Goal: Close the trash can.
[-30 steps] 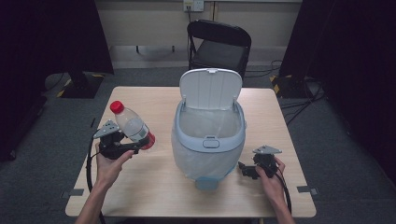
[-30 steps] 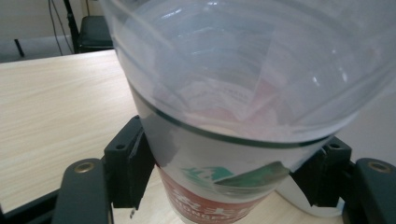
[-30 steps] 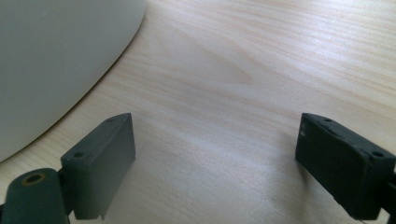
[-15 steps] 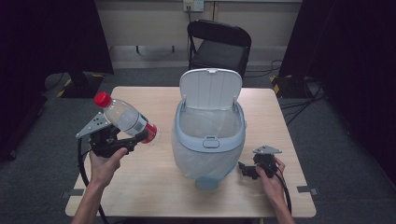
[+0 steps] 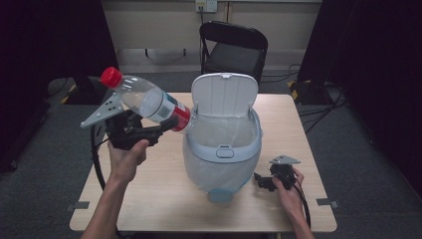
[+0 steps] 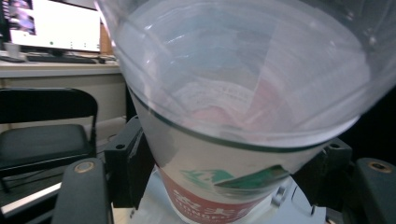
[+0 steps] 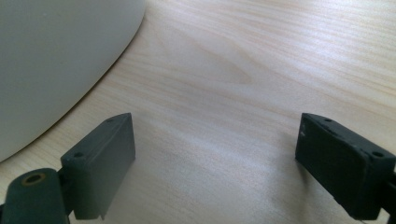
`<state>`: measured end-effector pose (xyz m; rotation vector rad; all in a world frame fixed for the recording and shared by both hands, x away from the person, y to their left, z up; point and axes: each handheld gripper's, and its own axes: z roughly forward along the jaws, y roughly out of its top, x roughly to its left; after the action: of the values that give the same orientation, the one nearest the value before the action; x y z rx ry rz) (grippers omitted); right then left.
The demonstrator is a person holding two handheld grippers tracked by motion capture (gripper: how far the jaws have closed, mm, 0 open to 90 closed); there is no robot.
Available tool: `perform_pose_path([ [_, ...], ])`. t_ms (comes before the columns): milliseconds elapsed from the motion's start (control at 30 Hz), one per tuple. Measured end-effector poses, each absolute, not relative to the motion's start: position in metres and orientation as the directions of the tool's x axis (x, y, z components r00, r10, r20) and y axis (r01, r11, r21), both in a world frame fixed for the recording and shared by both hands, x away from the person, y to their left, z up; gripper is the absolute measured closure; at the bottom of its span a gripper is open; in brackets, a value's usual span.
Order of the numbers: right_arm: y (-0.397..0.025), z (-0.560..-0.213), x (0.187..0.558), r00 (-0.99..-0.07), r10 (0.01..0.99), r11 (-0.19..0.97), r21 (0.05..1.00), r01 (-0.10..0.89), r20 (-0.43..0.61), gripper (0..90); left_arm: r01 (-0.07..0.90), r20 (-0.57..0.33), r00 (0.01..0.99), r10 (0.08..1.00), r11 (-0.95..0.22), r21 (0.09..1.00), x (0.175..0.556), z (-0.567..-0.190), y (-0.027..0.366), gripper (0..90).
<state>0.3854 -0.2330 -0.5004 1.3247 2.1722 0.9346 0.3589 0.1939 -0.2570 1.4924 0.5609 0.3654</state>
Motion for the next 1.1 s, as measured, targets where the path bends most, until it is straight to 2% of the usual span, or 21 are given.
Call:
perform_pose_path([
  [167, -0.233, -0.5, 0.385, -0.453, 0.892, 0.317, 0.732, 0.603, -0.013, 10.9, 0.187, -0.189, 0.854, 0.484, 0.052, 0.981, 0.371, -0.26, 0.162, 29.5],
  [367, -0.233, -0.5, 0.385, -0.453, 0.892, 0.317, 0.732, 0.603, -0.013, 11.0, 0.219, -0.173, 0.874, 0.454, -0.051, 0.974, 0.377, -0.274, 0.134, 28.9],
  [567, -0.233, -0.5, 0.385, -0.453, 0.892, 0.317, 0.732, 0.603, -0.013, 11.0, 0.217, -0.163, 0.879, 0.449, -0.072, 0.973, 0.376, -0.278, 0.133, 20.7],
  [767, -0.233, -0.5, 0.385, -0.453, 0.892, 0.317, 0.732, 0.603, -0.013, 11.0, 0.209, -0.171, 0.871, 0.461, -0.034, 0.977, 0.377, -0.276, 0.152, 21.3],
  [833, -0.233, -0.5, 0.385, -0.453, 0.891, 0.318, 0.732, 0.603, -0.014, 10.9, 0.203, -0.166, 0.866, 0.471, -0.028, 0.979, 0.381, -0.275, 0.161, 25.5],
  [900, -0.233, -0.5, 0.385, -0.453, 0.891, 0.318, 0.732, 0.603, -0.014, 10.9, 0.199, -0.156, 0.859, 0.488, -0.036, 0.979, 0.384, -0.275, 0.166, 37.2],
  [1000, -0.233, -0.5, 0.385, -0.453, 0.891, 0.318, 0.732, 0.603, -0.013, 10.9, 0.23, -0.175, 0.809, 0.562, -0.029, 0.973, 0.407, -0.278, 0.181, 44.9],
  [1100, -0.233, -0.5, 0.385, -0.454, 0.891, 0.318, 0.732, 0.603, -0.013, 11.0, 0.249, -0.177, 0.771, 0.611, -0.034, 0.968, 0.425, -0.28, 0.187, 45.5],
])
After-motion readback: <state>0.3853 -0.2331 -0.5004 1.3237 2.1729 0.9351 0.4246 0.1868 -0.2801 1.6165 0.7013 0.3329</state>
